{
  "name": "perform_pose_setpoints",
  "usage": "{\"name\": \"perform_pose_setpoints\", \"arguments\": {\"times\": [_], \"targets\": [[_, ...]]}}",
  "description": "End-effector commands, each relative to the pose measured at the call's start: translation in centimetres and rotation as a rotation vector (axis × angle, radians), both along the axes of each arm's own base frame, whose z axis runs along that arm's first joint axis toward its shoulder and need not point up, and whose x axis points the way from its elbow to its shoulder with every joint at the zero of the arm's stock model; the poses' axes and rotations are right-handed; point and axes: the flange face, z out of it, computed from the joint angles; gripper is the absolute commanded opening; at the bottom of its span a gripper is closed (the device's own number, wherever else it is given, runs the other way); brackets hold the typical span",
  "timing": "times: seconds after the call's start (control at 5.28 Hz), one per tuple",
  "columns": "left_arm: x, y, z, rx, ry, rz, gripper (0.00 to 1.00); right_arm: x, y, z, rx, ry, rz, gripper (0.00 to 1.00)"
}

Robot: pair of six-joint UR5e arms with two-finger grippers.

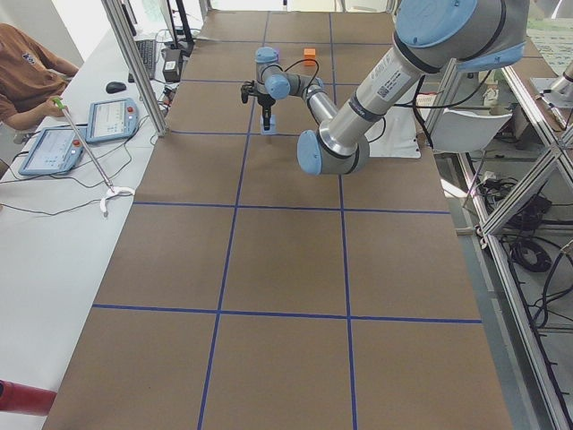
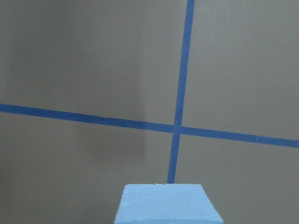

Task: Place blue block between orange and purple blocks
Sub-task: 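Carry the light blue cube with the left gripper to the table center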

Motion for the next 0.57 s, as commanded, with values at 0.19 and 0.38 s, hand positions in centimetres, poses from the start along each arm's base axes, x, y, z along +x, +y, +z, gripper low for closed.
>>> {"name": "perform_pose_setpoints", "arguments": {"times": [0.19, 0.38], "targets": [[1.32, 0.52, 1.02, 0.002, -0.011, 0.015, 0.20, -0.10, -0.05, -0.11, 0.000, -0.015, -0.002, 1.00], [1.32, 0.52, 1.03, 0.015, -0.012, 0.027, 0.81, -0.11, -0.16, -0.22, 0.000, -0.016, -0.003, 1.00]]}}
